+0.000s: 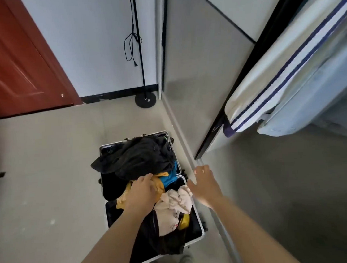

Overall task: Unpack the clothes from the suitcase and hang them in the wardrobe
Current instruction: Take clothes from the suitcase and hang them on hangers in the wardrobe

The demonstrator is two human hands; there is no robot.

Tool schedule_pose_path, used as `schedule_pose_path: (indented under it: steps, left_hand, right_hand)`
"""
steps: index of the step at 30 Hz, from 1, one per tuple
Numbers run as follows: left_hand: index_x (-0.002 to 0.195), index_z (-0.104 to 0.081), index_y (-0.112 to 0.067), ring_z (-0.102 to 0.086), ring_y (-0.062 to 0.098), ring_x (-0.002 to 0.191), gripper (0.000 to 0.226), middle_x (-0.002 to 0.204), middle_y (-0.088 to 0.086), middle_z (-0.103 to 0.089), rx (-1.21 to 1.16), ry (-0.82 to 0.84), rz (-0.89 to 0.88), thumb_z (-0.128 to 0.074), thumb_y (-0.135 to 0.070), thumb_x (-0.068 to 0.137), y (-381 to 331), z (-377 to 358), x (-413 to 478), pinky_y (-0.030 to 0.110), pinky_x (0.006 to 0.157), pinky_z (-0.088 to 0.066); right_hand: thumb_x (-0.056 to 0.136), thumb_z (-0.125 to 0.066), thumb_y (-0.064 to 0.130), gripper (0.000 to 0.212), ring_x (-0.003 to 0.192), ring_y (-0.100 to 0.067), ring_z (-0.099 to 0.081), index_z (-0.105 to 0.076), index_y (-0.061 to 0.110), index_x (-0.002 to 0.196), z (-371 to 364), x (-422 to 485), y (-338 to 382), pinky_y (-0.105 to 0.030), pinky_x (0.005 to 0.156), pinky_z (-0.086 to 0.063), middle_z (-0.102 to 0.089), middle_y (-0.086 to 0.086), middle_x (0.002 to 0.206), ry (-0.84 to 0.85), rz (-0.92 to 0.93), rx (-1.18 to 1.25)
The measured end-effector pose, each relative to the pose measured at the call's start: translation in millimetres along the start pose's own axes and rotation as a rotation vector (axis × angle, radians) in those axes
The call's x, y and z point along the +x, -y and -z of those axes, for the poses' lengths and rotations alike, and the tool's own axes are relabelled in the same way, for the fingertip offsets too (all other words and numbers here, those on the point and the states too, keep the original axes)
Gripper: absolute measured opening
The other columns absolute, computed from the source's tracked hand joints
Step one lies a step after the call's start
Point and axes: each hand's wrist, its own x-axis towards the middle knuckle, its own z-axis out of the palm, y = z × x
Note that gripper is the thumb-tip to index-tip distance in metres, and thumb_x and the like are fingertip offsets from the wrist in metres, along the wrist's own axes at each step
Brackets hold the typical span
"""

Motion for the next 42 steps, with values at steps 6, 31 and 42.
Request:
schedule_pose_path:
  steps: [6,31,42]
  left_hand:
    - [0.145,-0.037,-0.021,-0.033,0.019,0.138,0.045,0.152,-0.002,-0.034,0.031,0.14,0.078,-0.037,-0.023,0.1,80,-117,5,0.036,0.104,-0.041]
    - [0.094,-0.057,-0.006,-0.05,0.016,0.084,0.022,0.096,0.003,-0.053,-0.452,-0.009,0.495,-0.056,-0.028,0.096,240,-481,136,0.025,0.069,-0.033]
    - [0.113,-0.063,-0.01,-0.068,0.019,0.089,0.027,0.104,0.008,-0.071,-1.8,0.132,0.9,-0.044,-0.024,0.101,152,-301,91,0.028,0.069,-0.059]
  right_hand:
    - [0.098,-0.044,0.039,0.041,0.12,-0.02,-0.046,-0.042,0.019,0.134,-136,15,-49,-0.034,0.096,-0.043,-0.044,-0.001,0.133,0.23,-0.071,-0.007]
    - [0.093,-0.05,0.026,0.028,0.125,-0.019,-0.034,-0.061,0.022,0.119,-481,214,-225,-0.037,0.101,-0.022,-0.049,0.001,0.127,0.034,-0.045,-0.125]
    - [0.091,-0.041,0.021,0.019,0.07,-0.021,-0.041,-0.053,0.01,0.08,-310,157,-132,-0.033,0.062,-0.035,-0.045,-0.009,0.076,-0.197,-0.653,0.957]
